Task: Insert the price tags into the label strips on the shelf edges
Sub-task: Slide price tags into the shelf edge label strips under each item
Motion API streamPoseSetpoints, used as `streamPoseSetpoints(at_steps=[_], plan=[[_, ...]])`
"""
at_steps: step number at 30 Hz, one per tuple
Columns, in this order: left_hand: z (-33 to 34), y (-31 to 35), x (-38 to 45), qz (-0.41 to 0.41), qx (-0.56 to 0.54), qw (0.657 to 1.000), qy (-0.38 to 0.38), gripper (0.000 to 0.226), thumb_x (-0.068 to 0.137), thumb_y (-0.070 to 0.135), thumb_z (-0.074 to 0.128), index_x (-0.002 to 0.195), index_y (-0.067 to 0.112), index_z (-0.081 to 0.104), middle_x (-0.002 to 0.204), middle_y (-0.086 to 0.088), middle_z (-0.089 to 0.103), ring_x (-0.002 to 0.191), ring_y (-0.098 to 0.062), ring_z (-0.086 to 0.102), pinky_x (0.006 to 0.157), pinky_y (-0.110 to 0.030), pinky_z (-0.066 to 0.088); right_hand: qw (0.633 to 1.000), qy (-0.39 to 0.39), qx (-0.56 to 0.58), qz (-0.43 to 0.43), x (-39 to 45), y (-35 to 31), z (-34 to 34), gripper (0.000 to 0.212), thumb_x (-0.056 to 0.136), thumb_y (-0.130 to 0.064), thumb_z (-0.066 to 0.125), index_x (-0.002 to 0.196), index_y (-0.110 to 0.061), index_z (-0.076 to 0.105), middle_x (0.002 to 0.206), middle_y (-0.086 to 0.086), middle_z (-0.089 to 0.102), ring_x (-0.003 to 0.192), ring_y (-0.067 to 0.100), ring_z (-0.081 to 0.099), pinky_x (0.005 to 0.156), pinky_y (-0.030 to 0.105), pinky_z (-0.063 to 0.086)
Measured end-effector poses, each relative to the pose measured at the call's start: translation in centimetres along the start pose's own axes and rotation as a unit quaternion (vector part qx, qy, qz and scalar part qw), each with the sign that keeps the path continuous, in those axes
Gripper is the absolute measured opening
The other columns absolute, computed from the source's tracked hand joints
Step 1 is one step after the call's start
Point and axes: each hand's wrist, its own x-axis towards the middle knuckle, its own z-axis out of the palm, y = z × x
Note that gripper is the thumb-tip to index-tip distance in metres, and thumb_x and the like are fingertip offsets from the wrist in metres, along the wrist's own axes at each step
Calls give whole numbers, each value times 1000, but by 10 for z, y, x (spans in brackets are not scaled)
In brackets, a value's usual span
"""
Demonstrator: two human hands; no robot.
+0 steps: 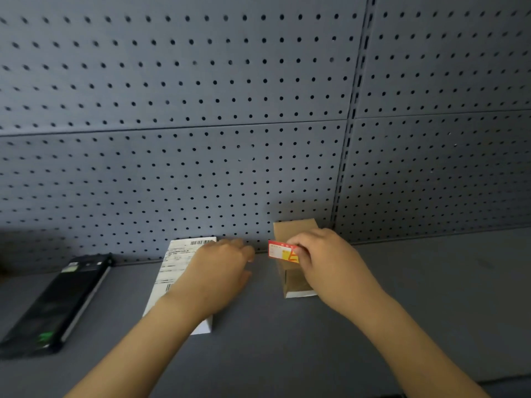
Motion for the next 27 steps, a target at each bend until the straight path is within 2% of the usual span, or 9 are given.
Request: streamPoseSetpoints(at_steps=[5,8,9,11,12,18,22,25,27], plan=[[-10,-37,-66,-22,47,999,-10,31,95,34,47,124,24,51,121,2,58,110,-21,55,89,-32,44,1000,-5,1,-23,-18,-64,21,19,95,-18,46,101,-20,64,96,-2,63,90,17,54,74,36,48],[-9,-70,-114,-39,45,998,3,30,92,34,52,121,23,54,117,1,59,106,-22,58,86,-33,46,999,-14,-4,-32,-35,-109,43,20,95,-18,46,103,-20,64,98,-2,63,94,18,54,75,34,48],[-10,-82,-131,-36,47,998,8,29,88,34,59,114,22,59,110,0,63,99,-23,62,81,-33,49,999,-17,-6,-31,-42,-125,50,21,95,-18,46,106,-21,64,100,-2,63,95,17,53,76,32,47],[-9,-104,-164,-31,53,998,10,28,65,31,81,88,20,69,81,1,68,70,-21,67,60,-30,54,999,-29,1,-19,-57,-159,63,23,96,-19,45,111,-21,63,107,-3,63,99,15,52,78,31,46],[-7,-116,-180,-32,54,998,13,28,56,28,85,78,20,69,71,1,68,60,-20,66,52,-28,53,999,-31,8,-14,-64,-175,70,23,96,-19,46,112,-20,63,109,-3,64,100,16,52,80,32,47],[2,-141,-251,-20,52,998,1,31,42,26,88,66,22,69,59,2,65,49,-18,63,43,-26,49,998,-46,35,19,-100,-239,94,16,92,-18,55,102,-23,66,100,-1,64,91,14,56,80,33,51],[7,-132,-271,-1,15,1000,-8,27,48,16,84,71,19,68,65,-1,65,55,-22,64,48,-28,50,997,-56,15,52,-117,-245,90,15,90,-18,57,100,-23,67,96,0,63,84,14,58,76,35,53],[9,-114,-276,3,1,1000,-21,22,80,16,65,102,16,64,97,-6,65,88,-27,64,73,-33,49,994,-81,9,71,-127,-240,85,17,90,-18,57,102,-23,68,97,1,65,83,16,61,76,37,54],[12,-104,-275,0,5,1000,-21,25,89,16,53,114,16,58,112,-6,60,102,-25,58,83,-33,45,993,-92,15,73,-130,-232,82,17,90,-18,57,102,-23,68,99,-1,69,84,15,63,75,38,55]])
